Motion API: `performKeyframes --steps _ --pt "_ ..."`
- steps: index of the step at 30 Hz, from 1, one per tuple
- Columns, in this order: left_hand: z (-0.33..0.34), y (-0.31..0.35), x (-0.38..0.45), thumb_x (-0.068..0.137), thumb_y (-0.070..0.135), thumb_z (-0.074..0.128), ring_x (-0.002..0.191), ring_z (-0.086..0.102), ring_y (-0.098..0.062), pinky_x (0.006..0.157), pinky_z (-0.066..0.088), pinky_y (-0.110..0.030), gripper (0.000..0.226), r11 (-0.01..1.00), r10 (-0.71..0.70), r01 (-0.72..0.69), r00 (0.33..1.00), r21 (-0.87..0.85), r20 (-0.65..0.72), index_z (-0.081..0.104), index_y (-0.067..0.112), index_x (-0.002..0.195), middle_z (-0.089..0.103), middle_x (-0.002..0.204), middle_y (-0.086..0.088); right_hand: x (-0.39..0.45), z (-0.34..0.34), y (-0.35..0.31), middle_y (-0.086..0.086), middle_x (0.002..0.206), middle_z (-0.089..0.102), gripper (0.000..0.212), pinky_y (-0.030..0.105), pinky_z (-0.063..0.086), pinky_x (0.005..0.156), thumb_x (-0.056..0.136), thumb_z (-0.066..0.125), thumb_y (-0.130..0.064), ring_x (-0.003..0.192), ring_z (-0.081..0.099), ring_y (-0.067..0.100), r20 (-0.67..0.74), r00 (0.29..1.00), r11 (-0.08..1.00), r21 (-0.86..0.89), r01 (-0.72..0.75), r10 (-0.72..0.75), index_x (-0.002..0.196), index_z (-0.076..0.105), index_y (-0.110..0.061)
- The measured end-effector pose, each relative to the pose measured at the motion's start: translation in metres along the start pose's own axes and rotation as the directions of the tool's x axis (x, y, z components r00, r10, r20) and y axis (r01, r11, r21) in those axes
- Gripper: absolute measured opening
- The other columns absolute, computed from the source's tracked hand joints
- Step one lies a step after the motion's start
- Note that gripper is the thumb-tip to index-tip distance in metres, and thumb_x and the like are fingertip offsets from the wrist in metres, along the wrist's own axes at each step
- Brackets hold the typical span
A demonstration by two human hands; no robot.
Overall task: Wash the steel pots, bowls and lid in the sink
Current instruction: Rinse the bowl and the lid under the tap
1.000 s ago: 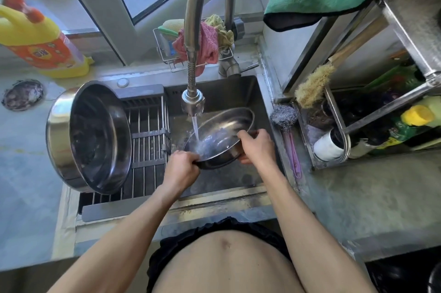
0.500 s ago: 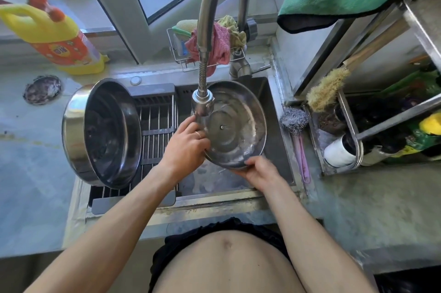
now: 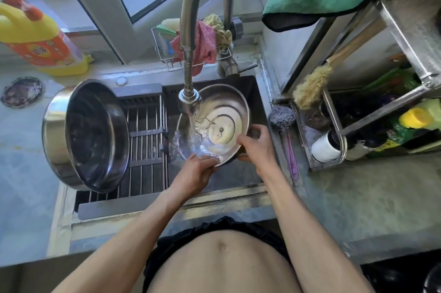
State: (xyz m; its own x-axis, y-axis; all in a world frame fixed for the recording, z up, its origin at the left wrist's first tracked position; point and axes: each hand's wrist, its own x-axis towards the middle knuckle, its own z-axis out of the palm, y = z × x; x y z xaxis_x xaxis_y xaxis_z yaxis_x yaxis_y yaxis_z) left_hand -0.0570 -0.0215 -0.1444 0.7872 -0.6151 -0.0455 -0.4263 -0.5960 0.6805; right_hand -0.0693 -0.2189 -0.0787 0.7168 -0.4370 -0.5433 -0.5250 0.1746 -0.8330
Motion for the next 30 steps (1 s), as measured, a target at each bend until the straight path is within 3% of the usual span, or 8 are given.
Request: performKeyframes --steps 3,5,8,11,13,19,25,30 --pt "0.001 0.017 -0.005 0.093 0.005 0.062 0.069 0.057 -0.01 0.066 0.041 -0.031 0.011 0.952 -0.192 0.166 0.978 -0.259 -0.079 0.071 0.004 0.089 0.066 0.073 0.001 0.008 0.006 -0.008 0.006 0.105 0.066 0.049 0.032 0.059 0.057 0.078 0.079 -0.027 0.078 0.07 0.017 0.008 1.0 0.998 -0.068 -0.015 0.016 0.118 0.053 -0.016" --pt "-0.001 0.025 -0.002 0.097 -0.001 0.061 0.072 0.059 -0.004 0.07 0.046 -0.025 0.015 0.816 -0.389 0.321 0.92 -0.481 -0.045 0.071 0.008 0.089 0.067 0.076 0.003 0.015 0.008 -0.009 0.012 0.11 0.067 0.049 0.032 0.058 0.059 0.085 0.074 -0.03 0.083 0.073 0.024 0.035 0.999 0.997 -0.068 -0.032 0.034 0.125 0.051 -0.014" --pt "-0.003 0.024 0.01 0.104 0.004 0.052 0.082 0.063 -0.031 0.079 0.05 -0.04 0.016 0.356 -0.639 0.429 0.76 -0.83 0.119 0.065 0.006 0.095 0.069 0.089 -0.017 0.021 0.006 -0.004 0.013 0.113 0.066 0.037 0.032 0.059 0.066 0.092 0.064 -0.024 0.086 0.072 0.022 0.056 0.997 0.995 -0.092 -0.046 0.052 0.125 0.054 -0.01" --pt "-0.01 0.014 0.02 0.107 0.006 0.041 0.097 0.066 -0.03 0.096 0.052 -0.046 0.02 -0.218 -0.751 0.201 0.591 -0.955 0.296 0.06 0.005 0.103 0.069 0.106 -0.019 0.023 0.002 0.005 0.008 0.102 0.066 0.032 0.029 0.056 0.064 0.092 0.061 -0.021 0.083 0.068 0.02 0.037 0.996 0.988 -0.136 -0.078 0.084 0.121 0.058 -0.009" --pt "-0.015 0.008 0.022 0.105 0.012 0.039 0.116 0.065 -0.035 0.107 0.047 -0.052 0.018 -0.382 -0.784 0.074 0.502 -0.921 0.366 0.057 0.008 0.107 0.068 0.124 -0.02 0.026 -0.001 0.014 0.005 0.093 0.065 0.029 0.032 0.057 0.067 0.093 0.06 -0.021 0.08 0.068 0.02 0.023 0.994 0.981 -0.162 -0.104 0.109 0.119 0.059 -0.008" --pt "-0.019 -0.017 0.016 0.083 0.018 0.05 0.115 0.067 -0.026 0.105 0.049 -0.047 0.021 -0.422 -0.869 -0.024 0.294 -0.906 0.397 0.061 0.016 0.101 0.064 0.138 -0.01 0.026 -0.008 0.032 0.004 0.088 0.066 0.018 0.025 0.053 0.057 0.095 0.058 -0.021 0.071 0.066 0.016 0.009 0.989 0.973 -0.182 -0.141 0.145 0.109 0.06 -0.01" --pt "-0.038 0.003 0.019 0.071 0.017 0.048 0.107 0.071 -0.029 0.102 0.051 -0.049 0.024 -0.452 -0.871 0.009 0.209 -0.892 0.444 0.064 0.02 0.087 0.075 0.117 -0.004 0.027 -0.007 0.034 0.006 0.091 0.068 0.009 0.03 0.054 0.065 0.095 0.055 -0.02 0.072 0.066 0.016 0.019 0.989 0.971 -0.193 -0.138 0.145 0.089 0.061 -0.017" --pt "-0.044 0.002 0.026 0.075 0.019 0.047 0.091 0.071 -0.022 0.092 0.054 -0.038 0.011 -0.392 -0.891 0.047 0.228 -0.919 0.392 0.051 0.024 0.067 0.075 0.091 0.006 0.031 -0.009 0.03 0.003 0.085 0.067 0.008 0.036 0.056 0.075 0.095 0.057 -0.02 0.076 0.067 0.018 0.017 0.992 0.975 -0.184 -0.124 0.129 0.093 0.062 -0.014"
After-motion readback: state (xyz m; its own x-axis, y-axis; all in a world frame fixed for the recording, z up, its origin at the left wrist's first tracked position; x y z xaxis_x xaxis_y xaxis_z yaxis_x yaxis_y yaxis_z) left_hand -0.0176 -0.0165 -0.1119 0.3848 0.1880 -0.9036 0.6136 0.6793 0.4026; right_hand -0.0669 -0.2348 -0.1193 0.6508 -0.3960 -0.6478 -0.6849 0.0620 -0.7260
